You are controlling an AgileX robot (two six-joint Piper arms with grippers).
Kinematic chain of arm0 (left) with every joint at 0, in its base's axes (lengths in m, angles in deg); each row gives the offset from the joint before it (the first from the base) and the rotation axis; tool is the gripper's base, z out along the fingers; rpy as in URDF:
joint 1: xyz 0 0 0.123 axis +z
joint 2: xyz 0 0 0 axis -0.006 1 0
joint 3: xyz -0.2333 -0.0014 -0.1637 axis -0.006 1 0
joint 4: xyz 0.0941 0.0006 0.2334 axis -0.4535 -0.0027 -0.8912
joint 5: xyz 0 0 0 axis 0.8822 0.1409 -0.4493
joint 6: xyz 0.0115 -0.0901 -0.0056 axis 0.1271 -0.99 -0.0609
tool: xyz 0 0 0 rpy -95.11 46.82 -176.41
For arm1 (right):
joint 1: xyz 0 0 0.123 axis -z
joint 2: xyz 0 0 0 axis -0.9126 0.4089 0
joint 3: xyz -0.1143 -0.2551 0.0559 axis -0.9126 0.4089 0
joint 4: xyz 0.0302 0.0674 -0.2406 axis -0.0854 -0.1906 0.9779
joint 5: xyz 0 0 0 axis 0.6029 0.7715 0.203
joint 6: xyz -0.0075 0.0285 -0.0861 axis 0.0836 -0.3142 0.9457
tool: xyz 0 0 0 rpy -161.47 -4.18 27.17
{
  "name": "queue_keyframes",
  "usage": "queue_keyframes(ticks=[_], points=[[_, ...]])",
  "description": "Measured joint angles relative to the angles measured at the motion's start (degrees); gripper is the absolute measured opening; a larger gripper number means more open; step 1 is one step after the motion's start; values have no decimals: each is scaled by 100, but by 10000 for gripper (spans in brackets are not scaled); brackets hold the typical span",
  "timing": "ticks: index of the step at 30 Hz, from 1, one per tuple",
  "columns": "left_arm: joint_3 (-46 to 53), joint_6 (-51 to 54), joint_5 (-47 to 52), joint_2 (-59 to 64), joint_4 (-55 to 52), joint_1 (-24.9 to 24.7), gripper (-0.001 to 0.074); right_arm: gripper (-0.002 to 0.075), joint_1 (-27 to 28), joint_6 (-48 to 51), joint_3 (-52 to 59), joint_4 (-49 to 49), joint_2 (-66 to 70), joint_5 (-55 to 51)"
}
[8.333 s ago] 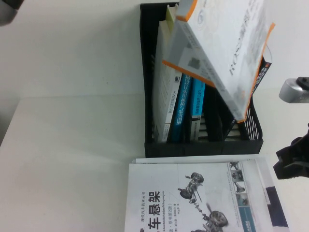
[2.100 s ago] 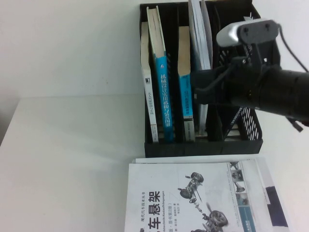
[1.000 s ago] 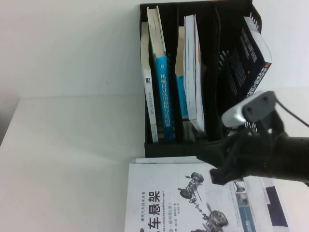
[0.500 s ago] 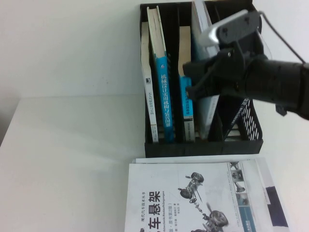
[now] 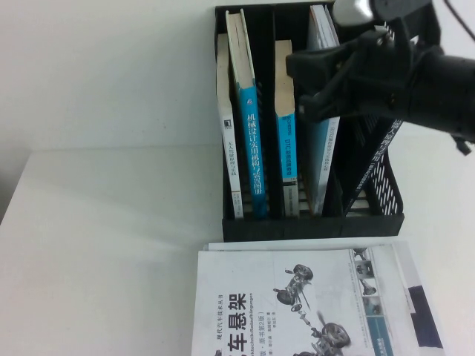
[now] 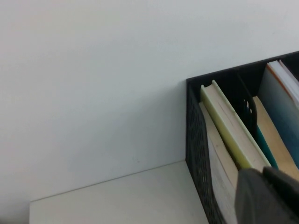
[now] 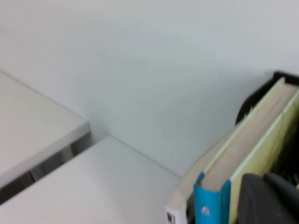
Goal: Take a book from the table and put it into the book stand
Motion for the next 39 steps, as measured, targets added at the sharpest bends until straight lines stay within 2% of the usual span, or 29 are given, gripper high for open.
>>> queue_keyframes(ticks=[4, 8, 12, 17, 21, 25, 29, 39], points=[[49, 0, 0, -199, 22, 0, -3, -4, 0, -96, 87, 127, -656, 49], [547, 0, -66, -650, 234, 0, -3, -4, 0, -102, 483, 164, -1367, 819], [1694, -61, -791, -1387, 557, 0, -3, -4, 16, 225, 1064, -138, -2060, 2017], [3598, -84, -2041, -2278, 1062, 0, -3, -4, 19, 552, 1871, -304, -3003, 2544], [5218, -73, -3208, -2842, 1579, 0, -3, -4, 19, 532, 2560, -304, -3694, 2451], [6201, -62, -4030, -3142, 1981, 0, -3, -4, 28, 627, 3383, -304, -4203, 1872], [6804, -62, -4364, -3285, 2191, 0, -3, -4, 28, 838, 4072, -304, -4366, 1191], [7309, -54, -4217, -3307, 2394, 0, -3, -4, 28, 875, 4768, -304, -4375, 1023]])
